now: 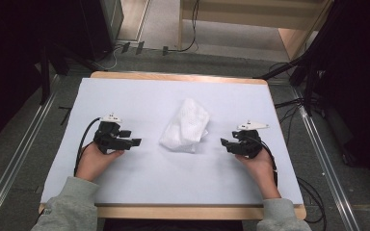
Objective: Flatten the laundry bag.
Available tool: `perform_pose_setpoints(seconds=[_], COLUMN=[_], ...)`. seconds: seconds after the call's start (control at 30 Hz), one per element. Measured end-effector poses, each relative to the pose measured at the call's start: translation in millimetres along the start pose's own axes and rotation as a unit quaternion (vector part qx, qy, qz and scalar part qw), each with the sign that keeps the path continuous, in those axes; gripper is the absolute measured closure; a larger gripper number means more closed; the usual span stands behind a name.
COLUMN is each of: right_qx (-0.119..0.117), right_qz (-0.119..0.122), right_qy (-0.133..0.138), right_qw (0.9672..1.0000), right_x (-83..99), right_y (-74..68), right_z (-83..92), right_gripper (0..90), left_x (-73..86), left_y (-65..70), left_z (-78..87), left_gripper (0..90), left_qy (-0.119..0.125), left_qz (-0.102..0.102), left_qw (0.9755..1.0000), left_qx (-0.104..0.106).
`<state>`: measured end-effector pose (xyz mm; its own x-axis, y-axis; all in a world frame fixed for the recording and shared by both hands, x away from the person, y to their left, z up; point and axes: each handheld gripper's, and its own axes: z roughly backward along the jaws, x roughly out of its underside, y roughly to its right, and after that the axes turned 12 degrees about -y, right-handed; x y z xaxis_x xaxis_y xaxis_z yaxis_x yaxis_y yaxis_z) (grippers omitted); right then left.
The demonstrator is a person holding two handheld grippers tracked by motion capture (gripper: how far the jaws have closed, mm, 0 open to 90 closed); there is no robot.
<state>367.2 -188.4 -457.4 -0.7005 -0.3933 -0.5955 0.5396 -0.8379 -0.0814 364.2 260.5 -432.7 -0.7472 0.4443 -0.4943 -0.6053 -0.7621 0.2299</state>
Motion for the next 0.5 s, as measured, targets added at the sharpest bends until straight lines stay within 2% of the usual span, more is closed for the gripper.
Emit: perform_pose_setpoints(seconds=[0.1,0.23,0.5], right_qx=[-0.011,-0.029,-0.033], right_qz=[-0.007,-0.023,-0.015], right_qy=[-0.004,-0.005,-0.018], right_qw=[0.9999,0.9993,0.9992], right_x=[0.5,1.2,1.1], right_y=[1.3,4.4,1.9], right_z=[0.4,1.4,-1.4], right_gripper=[43.5,43.5,43.0], left_x=[-1.4,-2.2,-2.1], left_y=[-0.7,0.8,0.6], left_z=[-0.7,-1.7,-3.0], left_gripper=[37.9,37.7,37.9], left_qy=[0.001,-0.006,-0.010], left_qz=[0.006,-0.005,-0.015], left_qw=[1.0000,1.0000,0.9998], left_qx=[0.004,-0.005,-0.007])
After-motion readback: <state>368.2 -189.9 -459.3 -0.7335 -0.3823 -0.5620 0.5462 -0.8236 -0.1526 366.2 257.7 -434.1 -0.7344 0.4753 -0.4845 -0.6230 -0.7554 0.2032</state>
